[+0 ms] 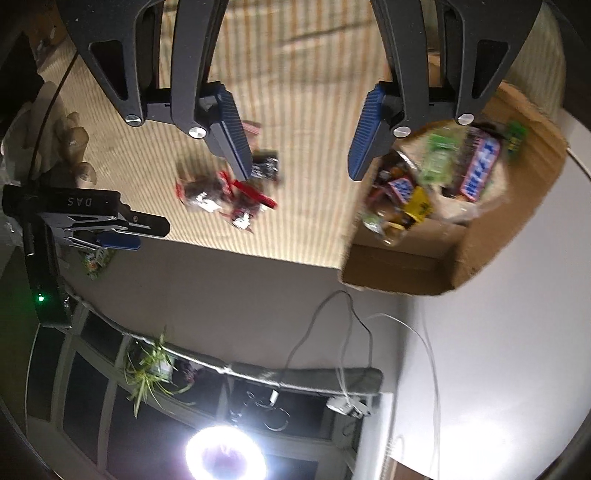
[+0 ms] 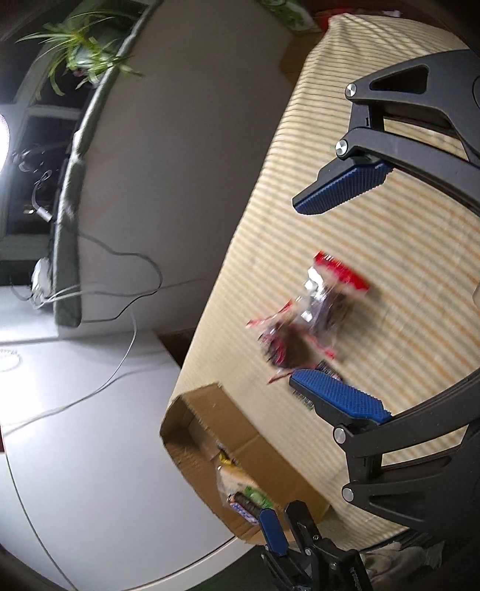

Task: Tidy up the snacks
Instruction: 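Move both open tools back toward the remaining snacks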

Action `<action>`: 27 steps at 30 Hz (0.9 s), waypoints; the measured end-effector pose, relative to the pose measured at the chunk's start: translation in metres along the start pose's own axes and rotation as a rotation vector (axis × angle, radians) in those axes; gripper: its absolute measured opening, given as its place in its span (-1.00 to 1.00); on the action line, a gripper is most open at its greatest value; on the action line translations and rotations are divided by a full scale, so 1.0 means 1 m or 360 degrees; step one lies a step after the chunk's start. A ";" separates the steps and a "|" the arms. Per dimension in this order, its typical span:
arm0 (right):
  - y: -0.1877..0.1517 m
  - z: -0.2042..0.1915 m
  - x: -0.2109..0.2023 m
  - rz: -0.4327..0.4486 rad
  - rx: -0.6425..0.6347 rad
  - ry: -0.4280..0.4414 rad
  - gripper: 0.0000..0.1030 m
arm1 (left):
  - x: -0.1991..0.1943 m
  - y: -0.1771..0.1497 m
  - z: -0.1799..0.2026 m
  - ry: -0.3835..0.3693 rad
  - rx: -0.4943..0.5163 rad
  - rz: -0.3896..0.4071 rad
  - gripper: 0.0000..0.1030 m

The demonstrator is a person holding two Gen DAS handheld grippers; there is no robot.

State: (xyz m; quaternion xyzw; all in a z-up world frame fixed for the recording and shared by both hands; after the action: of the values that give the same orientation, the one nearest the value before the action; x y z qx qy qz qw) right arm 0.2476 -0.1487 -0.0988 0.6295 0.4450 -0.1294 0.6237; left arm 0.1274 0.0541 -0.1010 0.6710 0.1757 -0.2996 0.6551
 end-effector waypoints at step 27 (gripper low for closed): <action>-0.019 -0.024 0.062 -0.0237 -0.0510 0.0134 0.63 | 0.078 -0.016 0.059 -0.0200 0.0127 -0.0300 -0.32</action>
State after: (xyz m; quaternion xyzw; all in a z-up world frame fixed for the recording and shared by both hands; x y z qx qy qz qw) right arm 0.2599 -0.1060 -0.1515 0.4922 0.5310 -0.0761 0.6855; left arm 0.1661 -0.0146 -0.1608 0.6569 0.1847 -0.4081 0.6065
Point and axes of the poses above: each gripper's, at about its wrist camera, not at the fingertips, and x roughly the way its jaws point, z to its right, y to its top, the point moved 6 cm from there along x, roughly the way its jaws point, and after that the axes turned 11 degrees about x, right-handed, at the moved point
